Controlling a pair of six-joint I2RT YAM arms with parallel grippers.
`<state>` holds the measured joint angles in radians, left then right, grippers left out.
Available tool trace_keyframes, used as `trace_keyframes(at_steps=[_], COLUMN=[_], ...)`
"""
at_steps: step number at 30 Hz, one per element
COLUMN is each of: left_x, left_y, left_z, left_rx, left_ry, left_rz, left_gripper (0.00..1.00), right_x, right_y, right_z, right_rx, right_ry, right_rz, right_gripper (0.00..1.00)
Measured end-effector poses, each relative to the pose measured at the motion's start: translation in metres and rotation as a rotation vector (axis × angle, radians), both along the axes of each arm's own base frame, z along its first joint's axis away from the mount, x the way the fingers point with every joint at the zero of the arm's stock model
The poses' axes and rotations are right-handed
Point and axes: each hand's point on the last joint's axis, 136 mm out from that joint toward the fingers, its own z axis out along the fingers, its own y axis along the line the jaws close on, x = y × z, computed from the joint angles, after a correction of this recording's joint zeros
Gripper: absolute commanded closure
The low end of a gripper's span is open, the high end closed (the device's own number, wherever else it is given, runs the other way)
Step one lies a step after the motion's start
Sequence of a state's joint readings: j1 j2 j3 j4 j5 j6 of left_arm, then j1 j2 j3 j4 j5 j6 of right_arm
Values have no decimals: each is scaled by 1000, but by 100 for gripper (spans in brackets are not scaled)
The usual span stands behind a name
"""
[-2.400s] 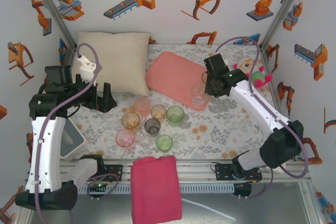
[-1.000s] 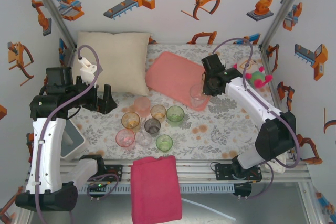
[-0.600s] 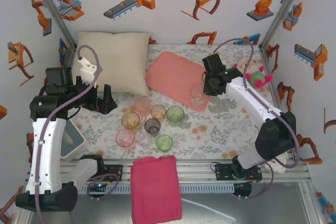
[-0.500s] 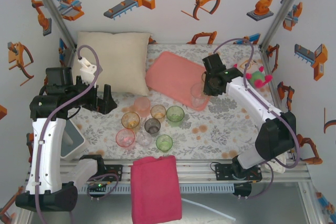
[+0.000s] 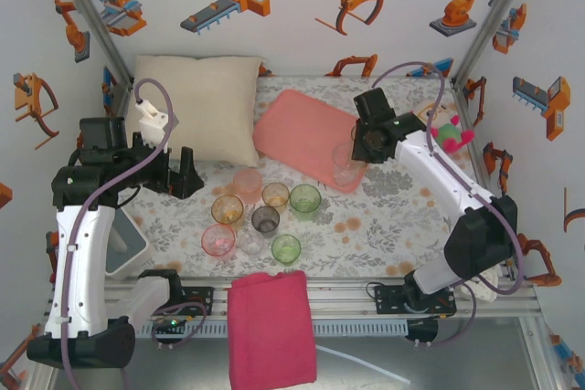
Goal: Place the glasses into the tray
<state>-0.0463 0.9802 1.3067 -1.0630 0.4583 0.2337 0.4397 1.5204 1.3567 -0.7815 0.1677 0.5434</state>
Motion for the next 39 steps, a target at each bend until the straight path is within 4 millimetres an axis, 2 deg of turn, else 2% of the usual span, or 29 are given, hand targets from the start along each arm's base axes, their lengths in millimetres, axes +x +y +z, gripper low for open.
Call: trace_keyframes(at_steps=[8,15,19,24,27,30,34,39], left_x=[2,22,30,32,33,36,48,64], left_y=[1,-10,-28,-64,-80,-90,-98,-104], left_z=[-4,-4,-14,-44,-66,-85,-97,-109], left_rx=[10,10,32,103,152,201,229,246], left_ry=[34,103,143,209,229,236,212,175], left_rz=[-2,-45,-114,-233,-278,-289,-268,-230], left_gripper=[3,3,3,3,3,3,0,7], right_x=[-4,-13,-27,-54,-71,-85,-101,-111], right_y=[0,-3,-10,-23,-32,-41,-49,-56], right_z=[14,48,64,87,86,74,59,51], right_rx=[12,43,55,75,74,61,56,62], right_ry=[-16,-79,-104,-150,-144,-114,-82,-75], right_rz=[16,25,24,17,4,-16,-41,-68], right_gripper=[67,68,68,68,68,68,69,69])
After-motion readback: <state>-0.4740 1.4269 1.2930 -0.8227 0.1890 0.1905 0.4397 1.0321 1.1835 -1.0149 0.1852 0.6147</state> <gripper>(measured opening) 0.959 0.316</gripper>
